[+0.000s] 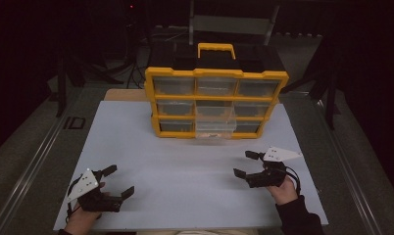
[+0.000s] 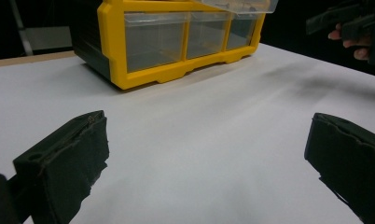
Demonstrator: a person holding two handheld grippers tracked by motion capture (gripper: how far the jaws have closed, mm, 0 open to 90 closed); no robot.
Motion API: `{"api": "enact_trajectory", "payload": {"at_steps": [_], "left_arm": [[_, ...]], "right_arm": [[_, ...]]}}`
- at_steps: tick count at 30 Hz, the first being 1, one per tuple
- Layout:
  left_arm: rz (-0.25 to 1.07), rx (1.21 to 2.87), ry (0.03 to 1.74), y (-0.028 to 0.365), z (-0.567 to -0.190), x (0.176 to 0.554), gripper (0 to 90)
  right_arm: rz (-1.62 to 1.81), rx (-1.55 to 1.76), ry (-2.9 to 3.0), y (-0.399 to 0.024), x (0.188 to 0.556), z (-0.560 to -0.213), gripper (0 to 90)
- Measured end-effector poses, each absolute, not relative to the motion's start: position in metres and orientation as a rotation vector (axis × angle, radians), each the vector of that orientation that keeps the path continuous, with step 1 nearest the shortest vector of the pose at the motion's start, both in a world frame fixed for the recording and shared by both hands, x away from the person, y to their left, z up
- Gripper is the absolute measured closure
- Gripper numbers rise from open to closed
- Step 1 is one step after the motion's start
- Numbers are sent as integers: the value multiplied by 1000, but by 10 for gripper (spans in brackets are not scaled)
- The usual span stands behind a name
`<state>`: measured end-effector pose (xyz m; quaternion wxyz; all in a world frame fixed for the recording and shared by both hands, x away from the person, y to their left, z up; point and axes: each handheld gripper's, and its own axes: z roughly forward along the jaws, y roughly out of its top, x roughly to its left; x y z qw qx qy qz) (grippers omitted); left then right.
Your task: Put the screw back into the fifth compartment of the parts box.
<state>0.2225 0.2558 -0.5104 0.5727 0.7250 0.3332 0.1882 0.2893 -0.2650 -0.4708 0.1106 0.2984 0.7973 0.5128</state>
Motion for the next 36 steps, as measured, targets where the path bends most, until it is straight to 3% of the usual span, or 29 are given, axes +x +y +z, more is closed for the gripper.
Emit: {"api": "enact_trajectory", "payload": {"at_steps": [36], "left_arm": [[434, 1701, 781, 256, -511, 223, 6]], "right_arm": [[1293, 997, 2367, -312, 263, -520, 150]]}}
